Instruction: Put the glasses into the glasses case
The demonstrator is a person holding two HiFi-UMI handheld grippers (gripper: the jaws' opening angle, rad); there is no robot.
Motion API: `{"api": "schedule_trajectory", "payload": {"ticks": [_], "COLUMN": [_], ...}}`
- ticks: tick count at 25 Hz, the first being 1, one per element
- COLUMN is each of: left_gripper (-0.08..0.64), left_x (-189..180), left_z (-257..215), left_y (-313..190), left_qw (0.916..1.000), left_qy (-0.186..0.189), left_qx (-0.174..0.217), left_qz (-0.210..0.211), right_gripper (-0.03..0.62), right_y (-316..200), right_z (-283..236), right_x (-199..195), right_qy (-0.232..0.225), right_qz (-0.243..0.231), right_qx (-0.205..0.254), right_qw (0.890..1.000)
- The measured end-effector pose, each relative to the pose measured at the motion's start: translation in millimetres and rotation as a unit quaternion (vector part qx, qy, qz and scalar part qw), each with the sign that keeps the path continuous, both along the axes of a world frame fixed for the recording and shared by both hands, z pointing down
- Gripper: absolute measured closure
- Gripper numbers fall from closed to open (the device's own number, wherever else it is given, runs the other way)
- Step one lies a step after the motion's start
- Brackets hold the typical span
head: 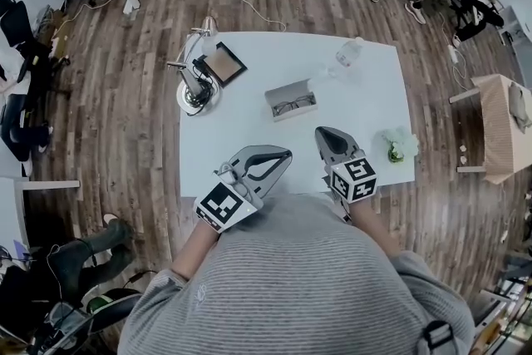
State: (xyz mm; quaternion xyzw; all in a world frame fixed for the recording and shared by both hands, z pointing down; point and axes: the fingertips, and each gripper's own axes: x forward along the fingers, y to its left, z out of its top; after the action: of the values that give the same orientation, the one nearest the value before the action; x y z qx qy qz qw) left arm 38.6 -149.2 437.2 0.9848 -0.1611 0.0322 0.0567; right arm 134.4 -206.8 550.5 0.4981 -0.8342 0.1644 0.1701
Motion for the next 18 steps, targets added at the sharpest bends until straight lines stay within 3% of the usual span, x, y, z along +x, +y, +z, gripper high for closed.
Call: {"api": "schedule_trajectory", "payload": {"ticks": [11, 18], "left_gripper": [0.548, 0.548], "left_x": [-14.2, -17.8], "left_z": [5.6, 2.0], "left_y": [8.1, 15.3], "left_qw": [0.9996, 0.9998], "left_qy": [-0.002, 0.001], "left_qx": [-0.007, -0.004], "left_qz": [-0.028, -0.020], "right_gripper": [0.578, 0.578], "right_y": [13.0, 20.1], "right_z": [-11.2, -12.5], "right_x": [-8.6, -19.2], "right_qy": [-0.004, 0.008], "right_qz": [-0.001, -0.010], "right_qx": [0.015, 0.016], "right_qw": [1.000, 1.000]}}
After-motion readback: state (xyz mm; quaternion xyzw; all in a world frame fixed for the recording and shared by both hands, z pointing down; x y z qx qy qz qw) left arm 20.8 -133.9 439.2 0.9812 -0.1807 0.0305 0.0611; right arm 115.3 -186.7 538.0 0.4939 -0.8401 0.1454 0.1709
